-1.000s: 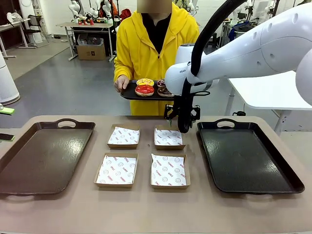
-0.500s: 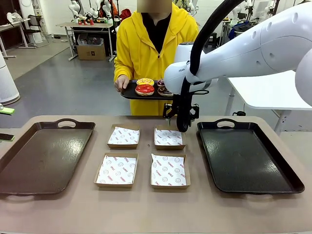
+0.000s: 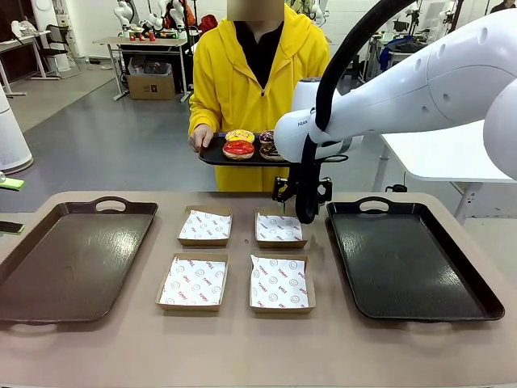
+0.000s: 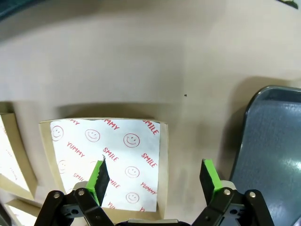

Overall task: Individually package the donuts and arrange them on the tray.
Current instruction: Pick up one Paper togo box.

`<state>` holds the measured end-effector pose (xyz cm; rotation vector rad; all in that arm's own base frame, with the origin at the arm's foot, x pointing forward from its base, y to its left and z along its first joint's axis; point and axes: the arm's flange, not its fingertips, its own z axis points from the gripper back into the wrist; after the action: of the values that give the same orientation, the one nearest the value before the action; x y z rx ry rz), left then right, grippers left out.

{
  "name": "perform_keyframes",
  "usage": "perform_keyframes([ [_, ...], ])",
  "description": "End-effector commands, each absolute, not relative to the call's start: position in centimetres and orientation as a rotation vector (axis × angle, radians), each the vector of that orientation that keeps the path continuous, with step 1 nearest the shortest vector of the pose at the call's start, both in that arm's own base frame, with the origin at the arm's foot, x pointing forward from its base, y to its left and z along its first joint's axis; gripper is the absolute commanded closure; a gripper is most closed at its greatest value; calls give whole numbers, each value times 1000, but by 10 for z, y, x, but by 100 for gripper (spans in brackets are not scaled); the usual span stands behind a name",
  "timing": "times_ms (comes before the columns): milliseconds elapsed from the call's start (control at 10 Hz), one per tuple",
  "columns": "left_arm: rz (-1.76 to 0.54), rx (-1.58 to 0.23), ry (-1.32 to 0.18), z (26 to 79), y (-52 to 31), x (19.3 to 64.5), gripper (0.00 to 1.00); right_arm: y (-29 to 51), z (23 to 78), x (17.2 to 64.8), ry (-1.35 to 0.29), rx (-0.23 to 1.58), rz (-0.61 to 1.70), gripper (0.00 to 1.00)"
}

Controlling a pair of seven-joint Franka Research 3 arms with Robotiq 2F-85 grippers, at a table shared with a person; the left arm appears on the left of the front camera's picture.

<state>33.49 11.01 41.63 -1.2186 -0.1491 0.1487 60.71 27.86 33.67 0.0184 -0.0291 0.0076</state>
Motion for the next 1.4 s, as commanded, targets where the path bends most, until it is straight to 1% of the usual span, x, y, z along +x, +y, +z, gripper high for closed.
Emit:
perform_keyframes([
  [0,148,-1224,-161,416,110,334,0,274,322,608,-18,58,42,0],
  [300,148,-1224,-161,416,110,334,0,271,306,609,15,60,43,0],
  [700,148,-1224,-161,416,110,334,0,265,312,598,24,82,23,0],
  [800,148,-1224,-161,416,110,334,0,262,311,598,39,90,17,59],
  [900,148,-1224,-161,416,110,334,0,261,310,598,49,89,16,60],
  [1000,148,-1224,-161,416,110,334,0,261,311,597,49,86,17,100],
  [1200,148,-1224,-161,416,110,334,0,260,312,596,45,85,13,100],
  [1300,148,-1224,-161,416,110,334,0,260,311,596,47,83,10,87],
])
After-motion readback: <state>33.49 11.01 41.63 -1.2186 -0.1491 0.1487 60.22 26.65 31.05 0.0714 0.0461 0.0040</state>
